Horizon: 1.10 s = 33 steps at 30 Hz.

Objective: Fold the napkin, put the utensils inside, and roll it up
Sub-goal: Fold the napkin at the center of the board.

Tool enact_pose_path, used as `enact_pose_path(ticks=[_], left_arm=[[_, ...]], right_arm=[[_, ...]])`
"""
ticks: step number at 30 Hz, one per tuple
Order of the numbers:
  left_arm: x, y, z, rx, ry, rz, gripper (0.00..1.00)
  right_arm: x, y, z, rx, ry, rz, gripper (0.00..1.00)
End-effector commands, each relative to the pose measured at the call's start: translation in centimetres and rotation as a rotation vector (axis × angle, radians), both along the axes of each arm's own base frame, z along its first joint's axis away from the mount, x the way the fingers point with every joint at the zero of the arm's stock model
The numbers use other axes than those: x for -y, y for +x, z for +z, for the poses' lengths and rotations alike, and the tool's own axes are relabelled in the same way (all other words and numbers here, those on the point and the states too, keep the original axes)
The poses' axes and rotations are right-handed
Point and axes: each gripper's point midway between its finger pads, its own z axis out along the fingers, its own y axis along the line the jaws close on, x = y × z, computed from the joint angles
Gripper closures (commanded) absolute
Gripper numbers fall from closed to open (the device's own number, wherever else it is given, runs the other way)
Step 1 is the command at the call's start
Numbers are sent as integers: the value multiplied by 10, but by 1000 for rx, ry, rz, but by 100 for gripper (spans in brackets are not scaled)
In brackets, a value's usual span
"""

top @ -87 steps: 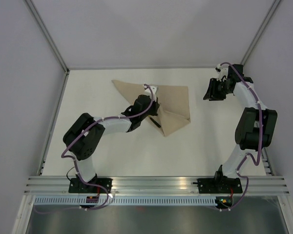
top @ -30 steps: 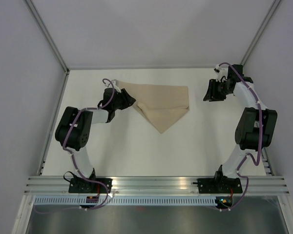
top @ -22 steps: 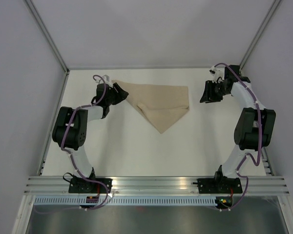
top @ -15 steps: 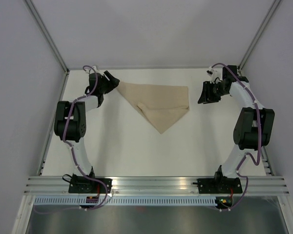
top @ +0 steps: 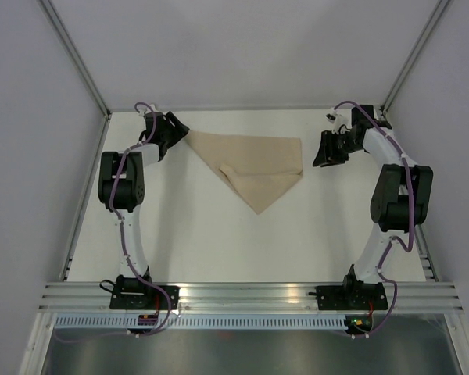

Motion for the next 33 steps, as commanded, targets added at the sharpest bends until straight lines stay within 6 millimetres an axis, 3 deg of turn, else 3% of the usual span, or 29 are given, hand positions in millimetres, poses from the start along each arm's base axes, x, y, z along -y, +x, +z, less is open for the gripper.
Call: enact_pose_path(ticks=[1, 11, 19, 20, 25, 27, 33], left_arm=[[-4, 14, 4, 7, -35, 45, 31], [-2, 27, -7, -7, -77, 57, 44], [8, 33, -7, 17, -120, 11, 71], [9, 33, -5, 27, -126, 4, 78], [25, 33, 9, 98, -167, -89, 92], [34, 34, 24, 157, -188, -141, 97], [54, 29, 66, 291, -244, -260, 98]], right_arm=[[-7, 12, 9, 42, 25, 29, 55], [-6, 14, -1, 28, 25, 28, 57], [-8, 16, 1, 30, 38, 31, 58], [-9, 16, 2, 32, 40, 32, 59], [-11, 15, 5, 39, 42, 39, 59], [-13, 14, 5, 37, 44, 47, 59], [-38, 13, 15, 56, 49, 99, 59]])
